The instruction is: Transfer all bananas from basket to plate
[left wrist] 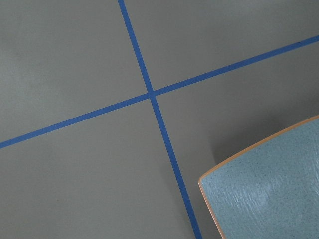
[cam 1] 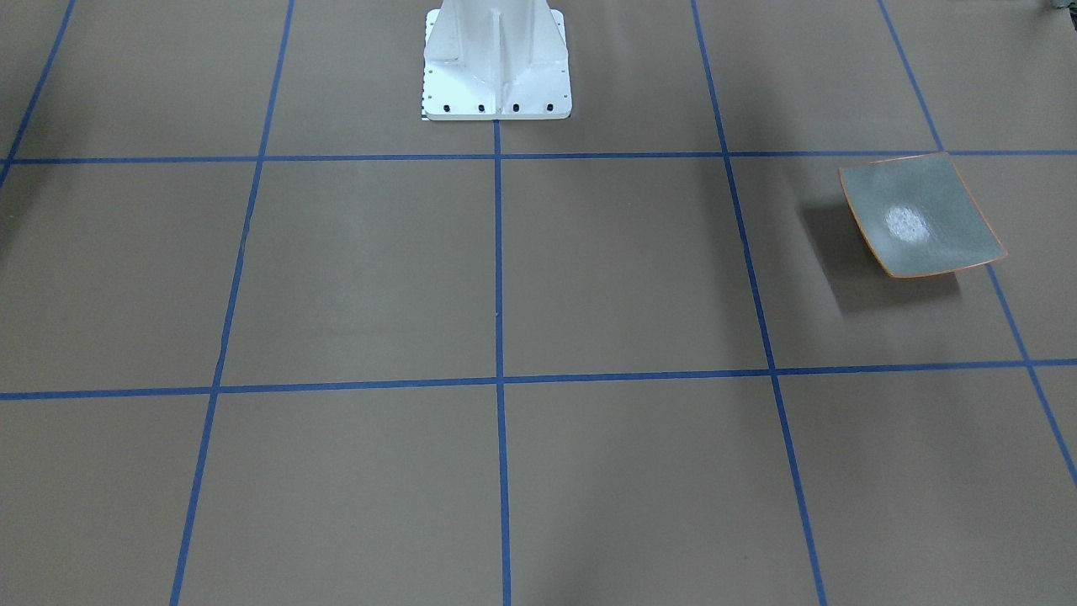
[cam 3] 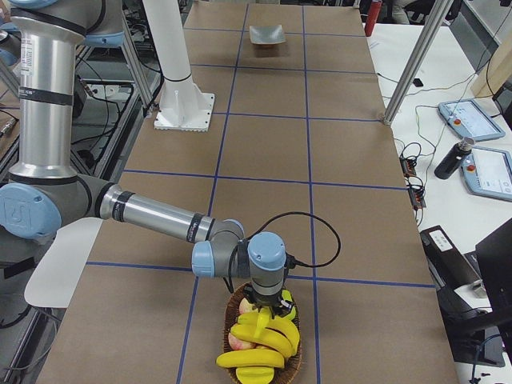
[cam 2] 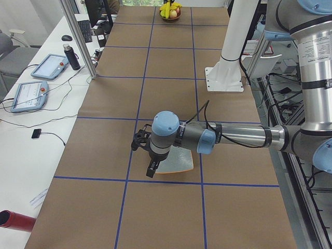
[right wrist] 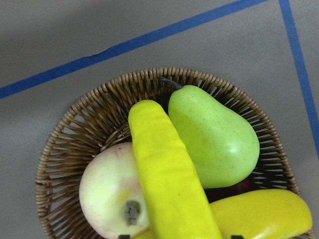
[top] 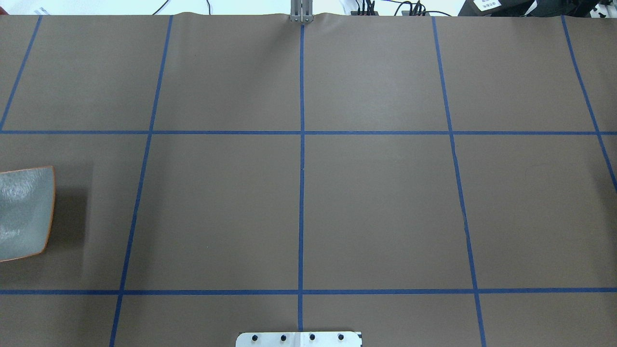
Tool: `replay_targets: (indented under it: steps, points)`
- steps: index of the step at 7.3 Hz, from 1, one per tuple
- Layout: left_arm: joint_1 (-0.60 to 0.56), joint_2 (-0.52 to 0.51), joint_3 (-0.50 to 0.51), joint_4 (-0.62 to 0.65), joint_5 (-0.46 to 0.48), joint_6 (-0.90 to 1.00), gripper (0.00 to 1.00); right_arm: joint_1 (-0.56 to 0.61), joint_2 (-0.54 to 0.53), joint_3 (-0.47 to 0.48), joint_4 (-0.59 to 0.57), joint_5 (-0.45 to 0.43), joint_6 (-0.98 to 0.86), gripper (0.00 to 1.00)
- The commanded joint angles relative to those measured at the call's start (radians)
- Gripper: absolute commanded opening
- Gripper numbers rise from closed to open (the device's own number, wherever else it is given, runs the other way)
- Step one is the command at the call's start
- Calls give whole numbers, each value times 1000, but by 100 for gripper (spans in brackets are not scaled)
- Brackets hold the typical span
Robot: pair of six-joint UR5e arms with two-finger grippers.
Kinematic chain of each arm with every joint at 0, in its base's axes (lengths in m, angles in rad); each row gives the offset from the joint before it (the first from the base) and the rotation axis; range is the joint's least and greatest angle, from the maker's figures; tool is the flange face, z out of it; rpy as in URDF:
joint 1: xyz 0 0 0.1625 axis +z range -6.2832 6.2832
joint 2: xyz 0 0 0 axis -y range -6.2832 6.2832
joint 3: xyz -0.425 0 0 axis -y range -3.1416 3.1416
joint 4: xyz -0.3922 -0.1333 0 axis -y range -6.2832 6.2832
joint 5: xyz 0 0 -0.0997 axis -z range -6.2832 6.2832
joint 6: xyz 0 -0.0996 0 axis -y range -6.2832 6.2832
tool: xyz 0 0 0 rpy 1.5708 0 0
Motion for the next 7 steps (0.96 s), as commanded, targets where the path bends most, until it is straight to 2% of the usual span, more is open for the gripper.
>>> replay_targets:
  steps: [1,2,3,5,7]
  points:
    - [0,0,2,0,0,-1,100,30,2,41,-7,1,2,0]
    - [0,0,1,0,0,-1,100,44,35,70,-44,4,10,0]
    - [0,0,-1,0,0,-1,100,49,93,84,-137,7,30,0]
    - [2,-20,-16,-5,0,0,100,-12,207,87,-166,28,276,0]
    - [3,-38,-7,-111,0,-1,100,-141,314,90,-156,68,541,0]
